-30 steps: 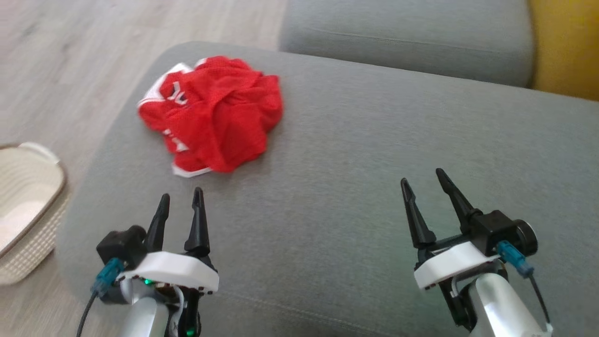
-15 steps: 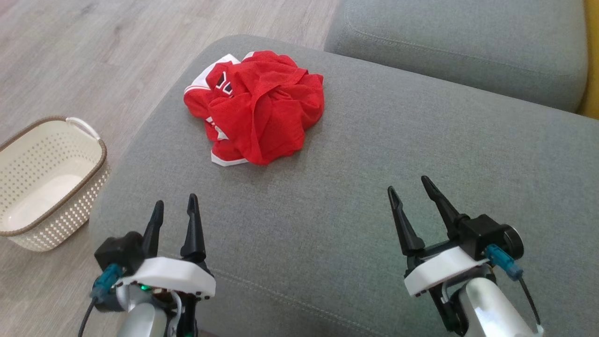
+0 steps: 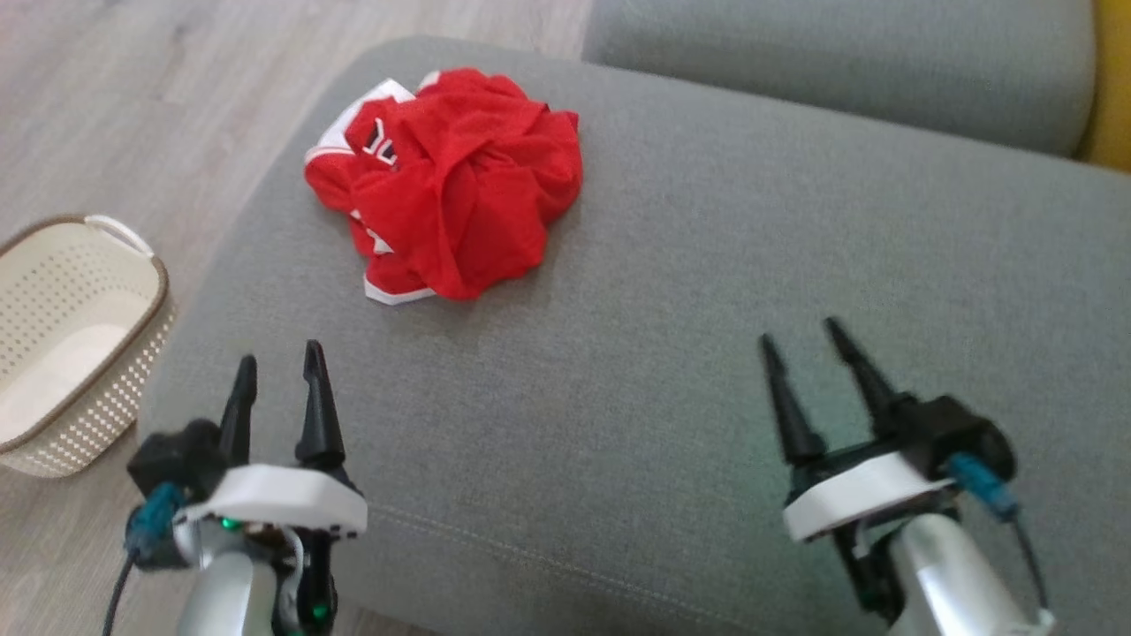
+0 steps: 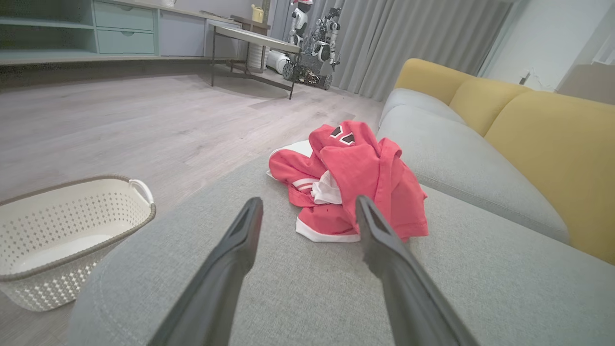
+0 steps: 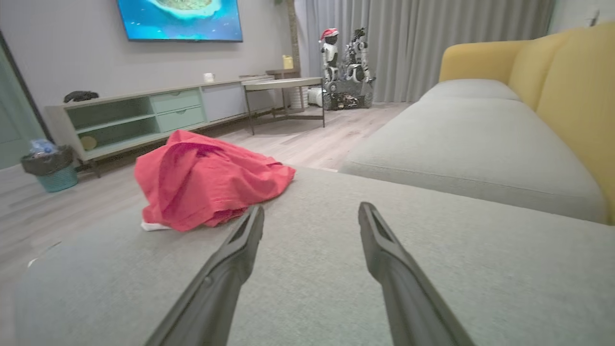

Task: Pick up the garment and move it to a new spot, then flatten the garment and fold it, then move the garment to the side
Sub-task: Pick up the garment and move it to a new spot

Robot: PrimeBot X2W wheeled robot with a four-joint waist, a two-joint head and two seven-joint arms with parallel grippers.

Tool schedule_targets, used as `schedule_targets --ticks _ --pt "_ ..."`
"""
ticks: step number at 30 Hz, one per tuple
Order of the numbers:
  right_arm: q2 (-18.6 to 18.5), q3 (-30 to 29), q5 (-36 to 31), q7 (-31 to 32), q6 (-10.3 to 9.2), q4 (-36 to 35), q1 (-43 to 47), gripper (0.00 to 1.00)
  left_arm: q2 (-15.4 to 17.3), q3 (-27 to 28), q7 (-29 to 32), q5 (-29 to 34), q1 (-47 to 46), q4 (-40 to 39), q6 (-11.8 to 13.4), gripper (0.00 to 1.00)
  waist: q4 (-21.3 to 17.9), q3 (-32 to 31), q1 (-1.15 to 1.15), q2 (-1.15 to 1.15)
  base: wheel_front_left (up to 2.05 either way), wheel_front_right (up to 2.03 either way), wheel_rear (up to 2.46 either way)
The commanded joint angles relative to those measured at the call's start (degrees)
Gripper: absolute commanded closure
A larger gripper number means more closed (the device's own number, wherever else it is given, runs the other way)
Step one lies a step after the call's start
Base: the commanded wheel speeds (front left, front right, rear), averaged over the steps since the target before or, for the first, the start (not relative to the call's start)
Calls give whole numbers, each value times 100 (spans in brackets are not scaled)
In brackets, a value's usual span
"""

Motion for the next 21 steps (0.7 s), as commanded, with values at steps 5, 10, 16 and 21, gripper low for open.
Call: schedule_targets --ticks 5,10,16,21 --pt "10 -446 -191 85 43 -601 -284 0 109 324 -70 191 -954 202 -288 0 -275 643 0 0 0 0 0" --pt "10 -735 -402 271 43 -1072 -386 0 301 293 35 173 -1779 778 -527 0 -475 1147 0 0 0 0 0" --pt "10 -856 -531 407 43 -1418 -507 0 509 272 385 103 -2607 1267 -704 0 -654 1548 0 0 0 0 0" --pt "10 -845 -597 478 43 -1608 -609 0 755 226 736 56 -3340 1770 -852 0 -798 1866 0 0 0 0 0"
